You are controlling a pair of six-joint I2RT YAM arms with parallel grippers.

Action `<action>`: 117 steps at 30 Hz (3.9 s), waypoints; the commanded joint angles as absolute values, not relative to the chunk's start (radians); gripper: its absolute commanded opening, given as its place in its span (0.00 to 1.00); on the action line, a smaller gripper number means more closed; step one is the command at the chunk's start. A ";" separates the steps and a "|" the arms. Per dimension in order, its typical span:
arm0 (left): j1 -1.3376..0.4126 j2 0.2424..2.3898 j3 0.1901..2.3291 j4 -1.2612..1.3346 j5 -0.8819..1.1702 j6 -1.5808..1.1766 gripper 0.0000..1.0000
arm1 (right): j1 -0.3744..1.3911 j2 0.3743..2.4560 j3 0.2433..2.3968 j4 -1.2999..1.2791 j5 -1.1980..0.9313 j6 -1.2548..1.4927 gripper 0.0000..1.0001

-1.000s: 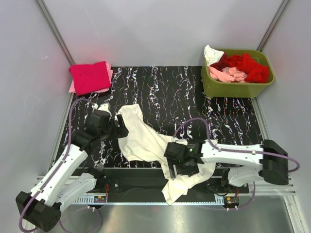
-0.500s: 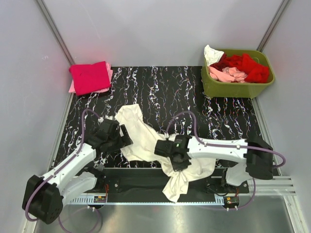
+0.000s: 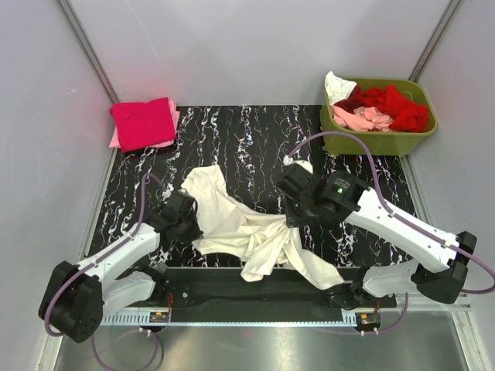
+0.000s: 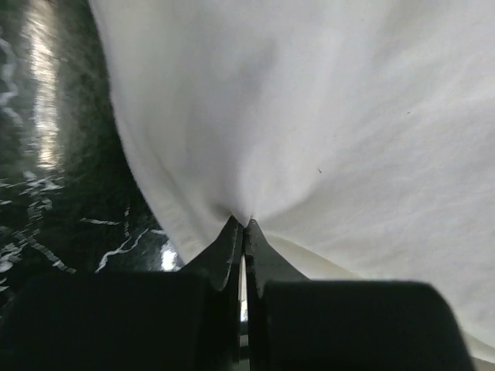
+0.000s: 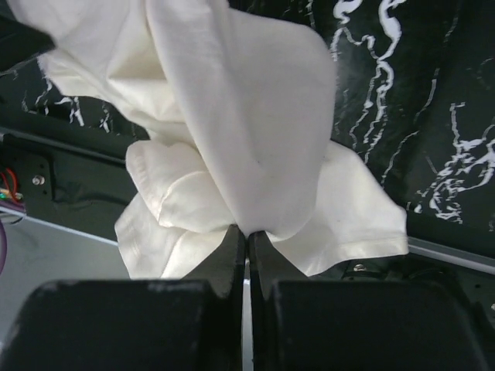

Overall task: Fold and stack the t-shirts
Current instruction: Flatten the tshirt out

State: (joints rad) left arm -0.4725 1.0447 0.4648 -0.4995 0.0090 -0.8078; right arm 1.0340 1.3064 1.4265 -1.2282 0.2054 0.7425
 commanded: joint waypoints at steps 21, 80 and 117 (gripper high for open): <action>-0.112 1.370 1.261 -0.831 -0.030 -0.359 0.98 | 0.460 1.470 1.304 -0.963 -0.113 0.477 1.00; -0.838 1.185 1.028 -0.870 -0.367 -0.642 0.00 | 0.118 0.980 0.605 -0.836 -0.489 0.722 0.95; -0.463 0.881 0.888 -0.847 -0.222 -0.471 0.00 | 0.956 1.580 0.845 -0.712 -0.149 0.848 0.59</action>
State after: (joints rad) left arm -0.4690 0.9020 0.8894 -0.8898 -0.2317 -0.4843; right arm 0.9443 1.5536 0.8066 -0.7448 -0.1978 0.8349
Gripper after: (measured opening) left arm 0.026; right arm 0.616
